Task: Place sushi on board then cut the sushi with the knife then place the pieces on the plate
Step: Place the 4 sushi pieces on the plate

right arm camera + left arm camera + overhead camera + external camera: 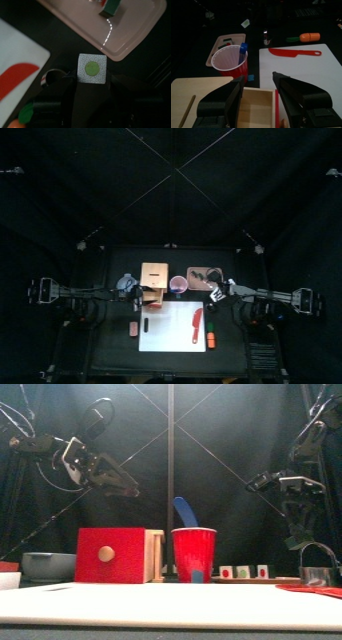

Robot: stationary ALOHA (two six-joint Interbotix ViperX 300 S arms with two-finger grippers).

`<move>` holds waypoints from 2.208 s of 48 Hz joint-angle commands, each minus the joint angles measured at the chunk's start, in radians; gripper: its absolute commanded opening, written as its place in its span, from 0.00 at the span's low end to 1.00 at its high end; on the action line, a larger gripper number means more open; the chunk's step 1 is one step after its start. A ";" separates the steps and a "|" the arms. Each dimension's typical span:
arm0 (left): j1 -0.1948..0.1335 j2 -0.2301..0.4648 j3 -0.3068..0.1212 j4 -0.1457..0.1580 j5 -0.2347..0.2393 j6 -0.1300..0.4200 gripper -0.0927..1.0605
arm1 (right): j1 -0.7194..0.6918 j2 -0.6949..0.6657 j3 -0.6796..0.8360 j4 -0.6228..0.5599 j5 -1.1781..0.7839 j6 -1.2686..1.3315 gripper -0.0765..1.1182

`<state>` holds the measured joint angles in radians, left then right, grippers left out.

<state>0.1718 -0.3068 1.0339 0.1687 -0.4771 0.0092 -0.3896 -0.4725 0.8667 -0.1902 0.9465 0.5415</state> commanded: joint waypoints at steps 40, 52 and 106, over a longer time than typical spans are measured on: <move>-0.005 -0.009 -0.023 -0.002 -0.005 -0.003 0.82 | 0.523 0.637 -0.376 -0.035 -0.650 -0.089 0.72; -0.006 -0.026 -0.012 -0.003 -0.003 -0.003 0.82 | 0.545 0.678 -0.437 -0.034 -0.566 -0.089 0.74; -0.006 -0.037 -0.005 -0.002 -0.003 -0.003 0.82 | 0.554 0.699 -0.518 -0.006 -0.393 -0.087 0.63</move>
<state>0.1672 -0.3359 1.0400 0.1672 -0.4755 0.0077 0.1687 0.2807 0.3651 -0.2071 0.5476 0.4556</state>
